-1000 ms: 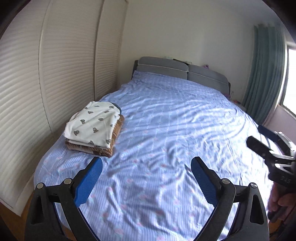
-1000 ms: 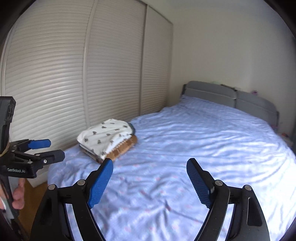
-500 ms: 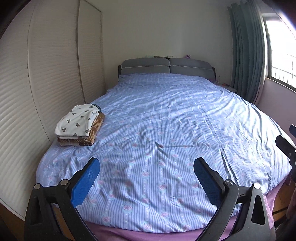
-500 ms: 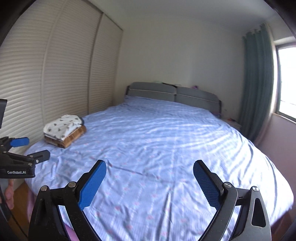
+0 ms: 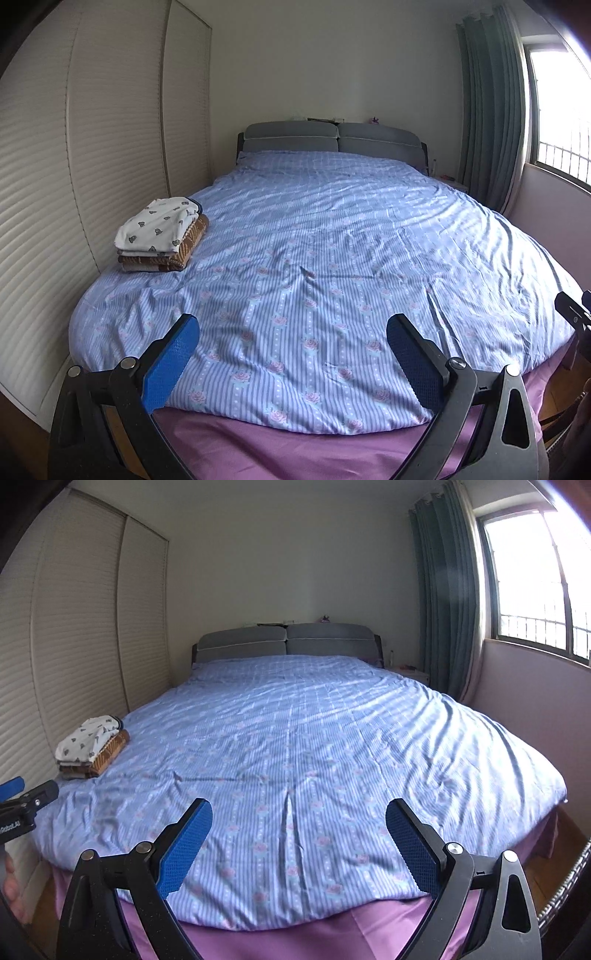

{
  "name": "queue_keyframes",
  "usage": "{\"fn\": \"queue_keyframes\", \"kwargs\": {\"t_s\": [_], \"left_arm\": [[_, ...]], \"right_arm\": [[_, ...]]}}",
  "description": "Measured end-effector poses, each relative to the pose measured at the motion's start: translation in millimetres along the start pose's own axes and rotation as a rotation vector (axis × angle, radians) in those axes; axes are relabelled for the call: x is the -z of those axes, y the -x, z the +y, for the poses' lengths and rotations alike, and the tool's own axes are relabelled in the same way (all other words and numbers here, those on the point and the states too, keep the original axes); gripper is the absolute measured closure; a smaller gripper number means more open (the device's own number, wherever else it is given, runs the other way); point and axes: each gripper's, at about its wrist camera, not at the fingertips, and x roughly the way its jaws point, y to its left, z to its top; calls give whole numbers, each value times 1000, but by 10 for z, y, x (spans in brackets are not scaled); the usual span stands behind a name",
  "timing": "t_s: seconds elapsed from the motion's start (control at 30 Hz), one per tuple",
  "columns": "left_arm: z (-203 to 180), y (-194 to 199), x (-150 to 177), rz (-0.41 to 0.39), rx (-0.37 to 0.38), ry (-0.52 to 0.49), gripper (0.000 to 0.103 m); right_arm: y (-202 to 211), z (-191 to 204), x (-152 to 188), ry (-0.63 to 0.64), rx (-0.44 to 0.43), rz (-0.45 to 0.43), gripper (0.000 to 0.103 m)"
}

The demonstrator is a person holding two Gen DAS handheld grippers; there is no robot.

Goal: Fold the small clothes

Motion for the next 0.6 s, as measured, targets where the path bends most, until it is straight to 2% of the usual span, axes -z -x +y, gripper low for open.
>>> {"fn": "queue_keyframes", "kwargs": {"t_s": [0.1, 0.6], "left_arm": [[-4, -16, 37, 14, -8, -7, 0], [-59, -62, 103, 33, -10, -24, 0]], "right_arm": [[21, 10, 53, 21, 27, 2, 7], [27, 13, 74, 23, 20, 24, 7]]}}
